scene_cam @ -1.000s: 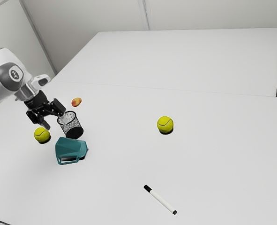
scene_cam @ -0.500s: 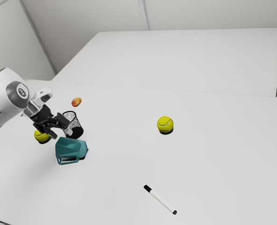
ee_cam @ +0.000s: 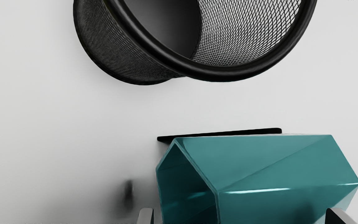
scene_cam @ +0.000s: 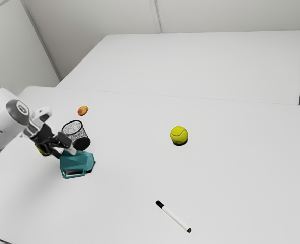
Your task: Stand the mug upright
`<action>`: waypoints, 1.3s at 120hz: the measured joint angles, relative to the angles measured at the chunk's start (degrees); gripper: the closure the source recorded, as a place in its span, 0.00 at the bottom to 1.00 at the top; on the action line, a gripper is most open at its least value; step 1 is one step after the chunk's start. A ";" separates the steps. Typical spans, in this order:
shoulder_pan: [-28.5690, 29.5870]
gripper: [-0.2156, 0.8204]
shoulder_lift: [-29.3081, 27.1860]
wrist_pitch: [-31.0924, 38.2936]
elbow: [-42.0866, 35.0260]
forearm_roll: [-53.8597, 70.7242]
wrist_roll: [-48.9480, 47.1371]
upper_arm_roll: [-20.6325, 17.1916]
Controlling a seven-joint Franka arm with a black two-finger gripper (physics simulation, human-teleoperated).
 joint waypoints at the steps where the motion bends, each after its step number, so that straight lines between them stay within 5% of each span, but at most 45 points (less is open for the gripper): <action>1: 0.11 0.21 0.01 -0.01 -0.06 -0.24 0.17 0.00; 109: 4.82 0.22 2.89 -10.81 -2.22 -24.72 14.89 1.23; 133: 4.75 0.31 3.54 -11.77 -2.21 -26.62 17.03 1.23; 156: 4.60 0.50 3.69 -12.12 -2.23 -27.39 18.56 1.23</action>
